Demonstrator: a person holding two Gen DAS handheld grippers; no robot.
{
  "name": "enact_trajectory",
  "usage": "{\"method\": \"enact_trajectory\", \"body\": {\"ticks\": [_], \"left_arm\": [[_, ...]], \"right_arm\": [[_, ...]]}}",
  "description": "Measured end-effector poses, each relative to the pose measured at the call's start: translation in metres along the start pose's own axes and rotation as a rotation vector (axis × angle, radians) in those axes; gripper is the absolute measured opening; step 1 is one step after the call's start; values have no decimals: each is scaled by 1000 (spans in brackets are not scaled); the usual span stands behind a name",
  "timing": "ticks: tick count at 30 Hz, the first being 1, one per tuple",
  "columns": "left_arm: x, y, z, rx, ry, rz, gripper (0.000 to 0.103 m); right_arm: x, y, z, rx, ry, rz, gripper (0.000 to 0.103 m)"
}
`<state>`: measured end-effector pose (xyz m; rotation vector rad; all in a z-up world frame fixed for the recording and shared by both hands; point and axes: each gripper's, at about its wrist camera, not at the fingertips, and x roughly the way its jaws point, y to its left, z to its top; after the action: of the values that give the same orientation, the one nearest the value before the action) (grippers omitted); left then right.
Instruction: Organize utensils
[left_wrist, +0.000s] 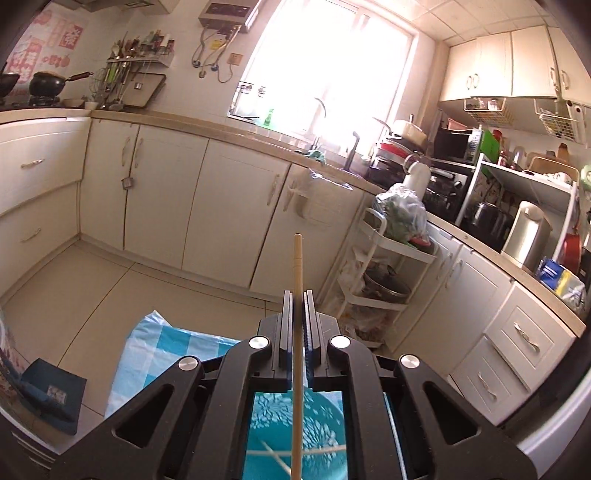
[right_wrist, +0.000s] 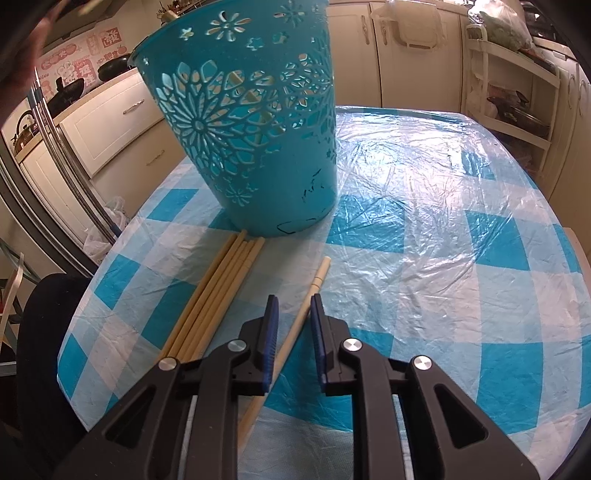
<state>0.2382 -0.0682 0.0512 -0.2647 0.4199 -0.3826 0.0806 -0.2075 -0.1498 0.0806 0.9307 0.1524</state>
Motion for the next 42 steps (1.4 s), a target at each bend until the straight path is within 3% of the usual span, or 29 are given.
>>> {"method": "enact_trajectory", "body": {"ticks": [10, 28, 31, 33, 36, 39, 42], "left_arm": [[43, 16, -28, -20, 23, 64, 5], [41, 16, -60, 53, 128, 104, 6], [32, 22, -60, 48, 136, 119, 12], [20, 29, -59, 38, 127, 142, 29], [-3, 42, -59, 21, 97, 172, 47], [-23, 57, -64, -2, 93, 188, 49], [-41, 78, -75, -37, 107, 209, 50]], "right_arm": [[-1, -5, 0, 18, 0, 22, 19], [-1, -6, 0, 13, -2, 20, 19], [-1, -5, -1, 10, -2, 18, 19], [-2, -4, -2, 6, -1, 16, 20], [-4, 0, -4, -13, -1, 0, 21], [-4, 5, -4, -63, 5, -26, 20], [-4, 5, -1, -103, 34, -23, 10]]}}
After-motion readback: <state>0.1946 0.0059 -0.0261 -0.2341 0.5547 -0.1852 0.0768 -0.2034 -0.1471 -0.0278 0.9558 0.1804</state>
